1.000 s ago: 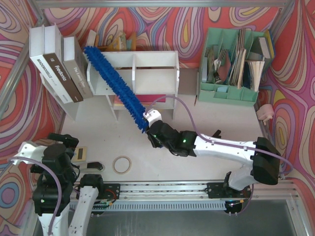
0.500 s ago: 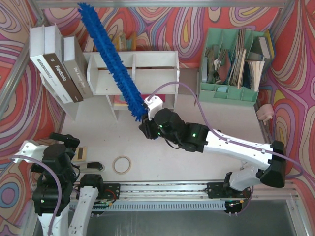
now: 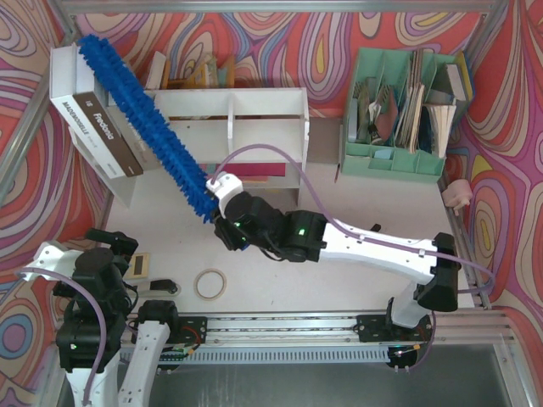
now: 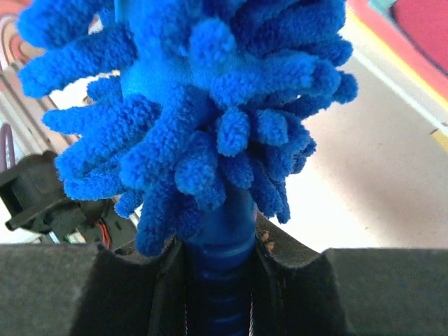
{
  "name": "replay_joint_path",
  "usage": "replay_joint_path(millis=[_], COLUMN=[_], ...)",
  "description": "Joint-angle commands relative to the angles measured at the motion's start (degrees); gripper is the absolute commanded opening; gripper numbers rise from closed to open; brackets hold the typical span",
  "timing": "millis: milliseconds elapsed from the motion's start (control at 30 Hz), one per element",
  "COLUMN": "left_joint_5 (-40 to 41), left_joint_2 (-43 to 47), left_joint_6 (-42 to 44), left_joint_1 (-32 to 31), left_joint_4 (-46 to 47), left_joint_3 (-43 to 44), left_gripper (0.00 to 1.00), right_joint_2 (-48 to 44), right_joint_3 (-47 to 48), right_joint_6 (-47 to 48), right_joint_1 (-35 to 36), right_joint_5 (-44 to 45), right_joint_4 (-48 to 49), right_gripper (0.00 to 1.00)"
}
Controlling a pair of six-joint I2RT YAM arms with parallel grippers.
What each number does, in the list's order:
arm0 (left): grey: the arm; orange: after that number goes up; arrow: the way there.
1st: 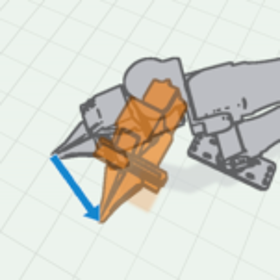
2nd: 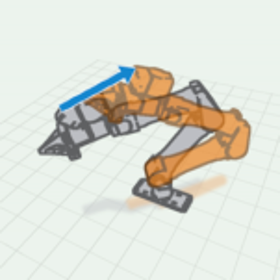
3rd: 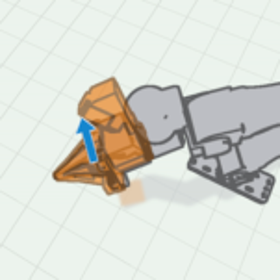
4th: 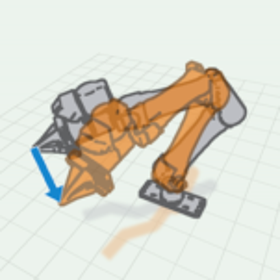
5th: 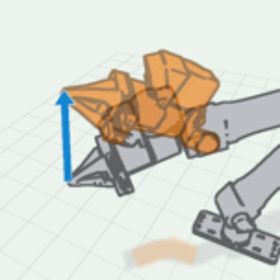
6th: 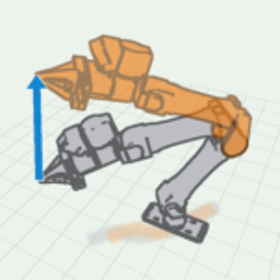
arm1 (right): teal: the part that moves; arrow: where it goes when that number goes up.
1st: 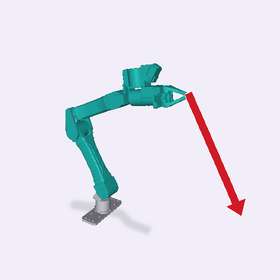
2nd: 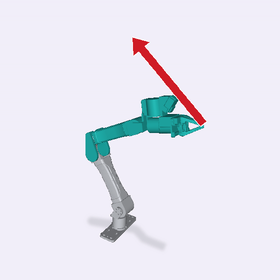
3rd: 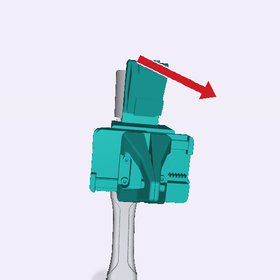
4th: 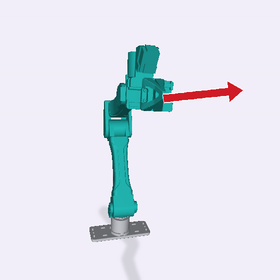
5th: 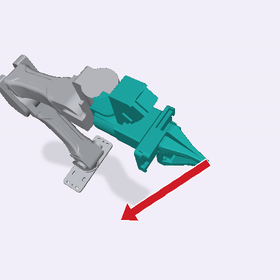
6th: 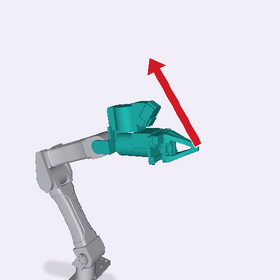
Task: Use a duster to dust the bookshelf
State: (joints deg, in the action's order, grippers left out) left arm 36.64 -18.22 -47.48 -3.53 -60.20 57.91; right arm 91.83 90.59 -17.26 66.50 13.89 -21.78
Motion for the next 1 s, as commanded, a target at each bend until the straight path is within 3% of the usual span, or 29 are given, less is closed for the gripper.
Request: replay_joint_path(millis=[0, 333, 467, 967], left_joint_5=[-0.04, -0.41, -0.70, -2.80], left_joint_2=[-0.22, -0.60, -0.68, -2.41], left_joint_6=[1.33, 1.25, 1.32, 1.09], left_joint_1=[0.28, 0.28, 0.28, 0.28], left_joint_4=[0.25, 0.72, 0.75, 1.30], left_joint_3=[-0.87, -1.37, -1.16, -1.55], left_gripper=[0.98, 0.98, 0.98, 0.98], right_joint_2=[1.35, 0.22, -1.22, -1.71], right_joint_3=[3.24, 4.90, 3.98, 5.38], right_joint_6=[2.67, 6.23, 4.14, 6.16], right_joint_1=[3.35, 3.78, 0.20, 0.92], right_joint_5=[1.99, 10.81, 9.14, 4.44], right_joint_4=[-1.11, -3.07, -3.71, -3.07], right_gripper=[0.00, 0.00, 0.00, 0.00])
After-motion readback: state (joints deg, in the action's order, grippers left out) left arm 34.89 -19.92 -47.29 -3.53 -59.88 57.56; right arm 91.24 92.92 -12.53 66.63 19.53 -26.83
